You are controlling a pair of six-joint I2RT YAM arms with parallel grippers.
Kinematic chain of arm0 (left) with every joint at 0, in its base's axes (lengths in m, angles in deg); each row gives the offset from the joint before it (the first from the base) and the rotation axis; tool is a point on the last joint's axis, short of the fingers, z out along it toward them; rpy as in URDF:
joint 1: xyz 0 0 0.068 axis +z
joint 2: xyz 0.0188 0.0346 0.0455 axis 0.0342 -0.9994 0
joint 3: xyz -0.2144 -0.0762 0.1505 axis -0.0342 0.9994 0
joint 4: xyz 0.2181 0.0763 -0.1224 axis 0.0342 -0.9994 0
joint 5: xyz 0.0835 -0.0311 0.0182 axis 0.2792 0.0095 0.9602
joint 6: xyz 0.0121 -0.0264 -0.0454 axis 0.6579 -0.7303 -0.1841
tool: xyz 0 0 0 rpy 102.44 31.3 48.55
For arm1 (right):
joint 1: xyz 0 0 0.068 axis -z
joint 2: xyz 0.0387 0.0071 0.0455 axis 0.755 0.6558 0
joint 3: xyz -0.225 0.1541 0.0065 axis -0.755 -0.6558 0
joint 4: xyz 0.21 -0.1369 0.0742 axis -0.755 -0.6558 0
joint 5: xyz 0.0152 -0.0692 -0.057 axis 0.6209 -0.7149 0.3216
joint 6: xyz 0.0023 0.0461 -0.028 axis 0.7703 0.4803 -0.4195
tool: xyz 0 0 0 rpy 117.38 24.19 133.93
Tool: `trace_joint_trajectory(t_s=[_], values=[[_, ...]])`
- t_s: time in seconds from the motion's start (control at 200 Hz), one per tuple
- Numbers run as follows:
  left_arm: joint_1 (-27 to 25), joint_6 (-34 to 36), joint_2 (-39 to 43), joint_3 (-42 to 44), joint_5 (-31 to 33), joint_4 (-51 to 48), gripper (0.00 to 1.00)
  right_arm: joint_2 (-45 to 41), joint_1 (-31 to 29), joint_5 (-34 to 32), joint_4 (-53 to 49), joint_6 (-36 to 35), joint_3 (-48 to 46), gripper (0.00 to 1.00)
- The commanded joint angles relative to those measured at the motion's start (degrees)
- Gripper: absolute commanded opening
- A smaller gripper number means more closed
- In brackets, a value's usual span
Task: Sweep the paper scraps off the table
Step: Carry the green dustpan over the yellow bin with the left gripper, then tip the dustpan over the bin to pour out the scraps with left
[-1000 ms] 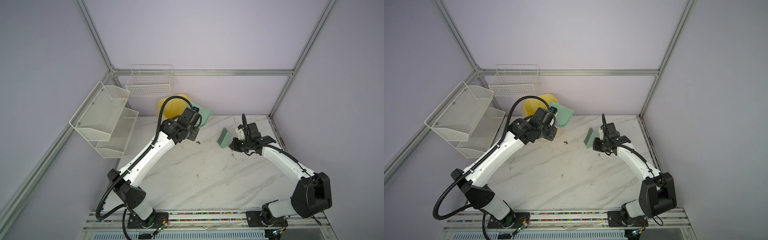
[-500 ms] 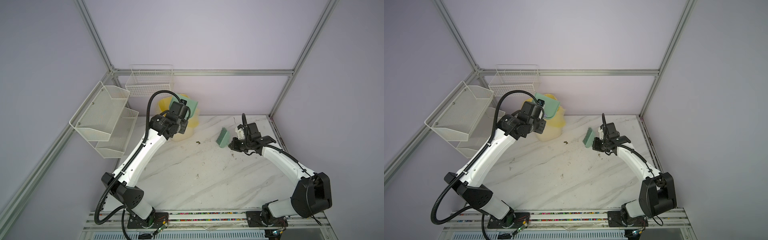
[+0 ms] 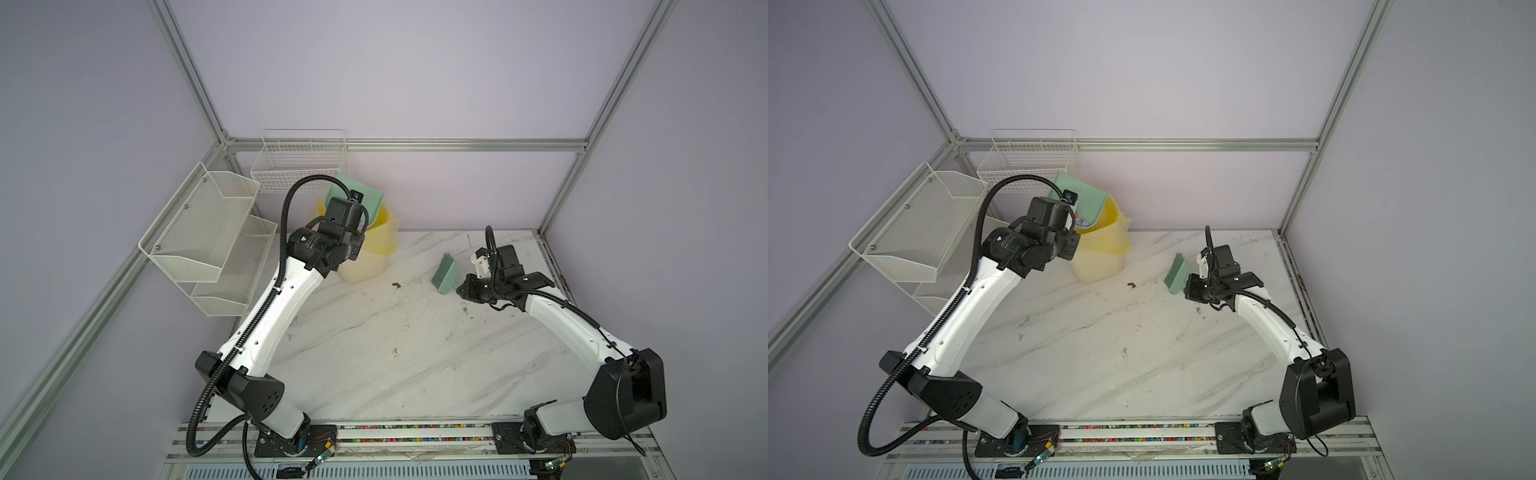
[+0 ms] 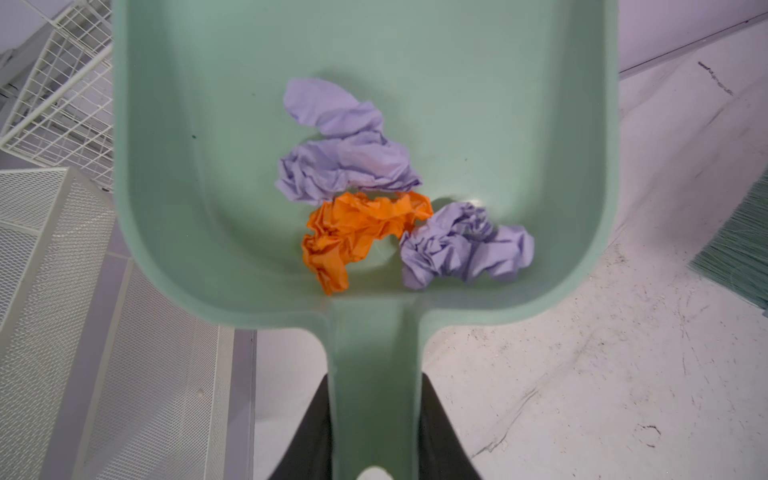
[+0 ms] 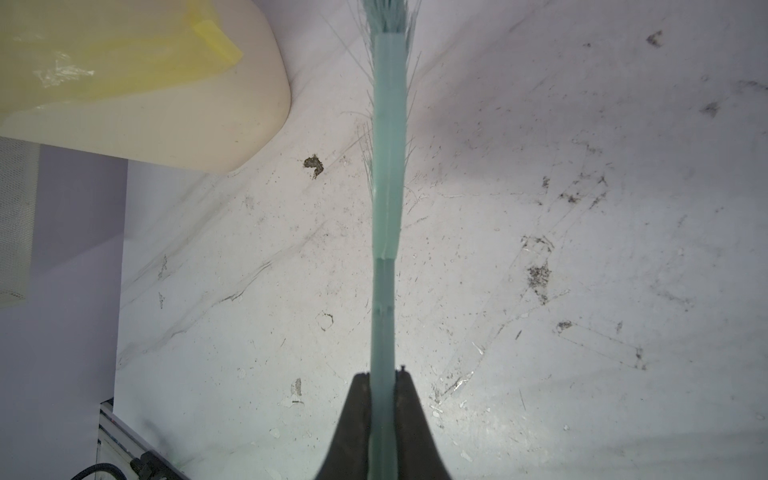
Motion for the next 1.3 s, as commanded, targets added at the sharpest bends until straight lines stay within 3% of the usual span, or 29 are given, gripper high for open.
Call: trace_joint_trajectory(t_s=[0.0, 0.18, 0.605, 0.92, 1.005, 1.14, 1.295], values=[[1.25, 3.82, 1.06, -4.46, 3.23, 4.02, 0.15, -1.62, 0.27, 1.25, 1.96, 0.02, 0.04, 0.0], [2.29, 5.62, -0.28, -3.86, 6.8, 5.52, 0.14, -1.43, 0.32, 1.86, 1.96, -0.03, 0.22, 0.0], [2.48, 18.32, -5.37, -1.07, 20.93, 11.57, 0.14, -2.07, 0.27, 2.47, 2.05, -0.21, -0.86, 0.0], [2.52, 23.5, -6.51, 0.03, 27.04, 15.37, 0.12, -2.0, 0.3, 2.37, 2.18, -0.2, -2.05, 0.0], [2.44, 29.24, -6.22, 3.31, 31.44, 21.23, 0.11, -2.04, 0.32, 2.46, 2.31, -0.25, -2.15, 0.0], [2.35, 45.96, -4.74, 14.29, 36.77, 41.56, 0.1, -2.0, 0.3, 2.73, 2.31, -0.32, -2.04, 0.0], [1.93, 52.72, -5.55, 17.38, 37.71, 48.11, 0.1, -2.79, 0.29, 2.55, 2.07, -0.27, -2.27, 0.0]])
